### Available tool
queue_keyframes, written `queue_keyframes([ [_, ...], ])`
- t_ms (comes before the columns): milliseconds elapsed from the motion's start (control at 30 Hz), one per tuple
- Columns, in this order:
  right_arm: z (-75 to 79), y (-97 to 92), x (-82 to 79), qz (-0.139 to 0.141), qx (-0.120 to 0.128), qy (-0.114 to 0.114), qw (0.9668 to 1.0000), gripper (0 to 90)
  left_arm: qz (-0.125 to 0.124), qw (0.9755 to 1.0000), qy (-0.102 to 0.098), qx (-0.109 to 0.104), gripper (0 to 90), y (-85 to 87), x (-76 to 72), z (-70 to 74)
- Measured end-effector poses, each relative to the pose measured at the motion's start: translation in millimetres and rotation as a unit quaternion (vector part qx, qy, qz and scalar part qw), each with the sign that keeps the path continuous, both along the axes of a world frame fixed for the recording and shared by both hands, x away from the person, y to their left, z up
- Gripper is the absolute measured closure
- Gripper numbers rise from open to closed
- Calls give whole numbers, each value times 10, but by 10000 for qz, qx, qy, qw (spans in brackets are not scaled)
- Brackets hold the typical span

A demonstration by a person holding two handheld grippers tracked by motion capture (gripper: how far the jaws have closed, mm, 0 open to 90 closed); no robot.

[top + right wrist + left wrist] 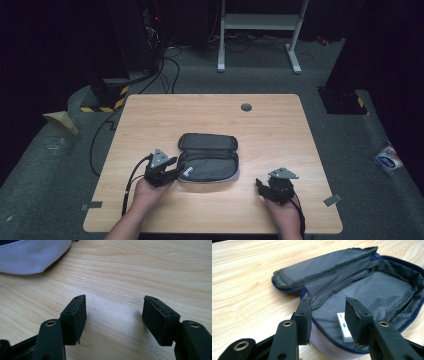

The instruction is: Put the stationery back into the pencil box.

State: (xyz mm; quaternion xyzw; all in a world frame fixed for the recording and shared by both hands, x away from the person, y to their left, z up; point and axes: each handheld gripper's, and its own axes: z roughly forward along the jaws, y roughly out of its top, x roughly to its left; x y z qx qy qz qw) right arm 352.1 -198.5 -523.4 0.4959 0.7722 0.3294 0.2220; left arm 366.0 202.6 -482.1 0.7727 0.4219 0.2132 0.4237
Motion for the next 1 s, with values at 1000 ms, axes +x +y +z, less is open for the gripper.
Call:
queue_keyframes([
  [1000, 1, 0, 0, -2, 3, 3, 10000, 359, 1161, 9932, -31, -37, 418, 893, 108, 58],
])
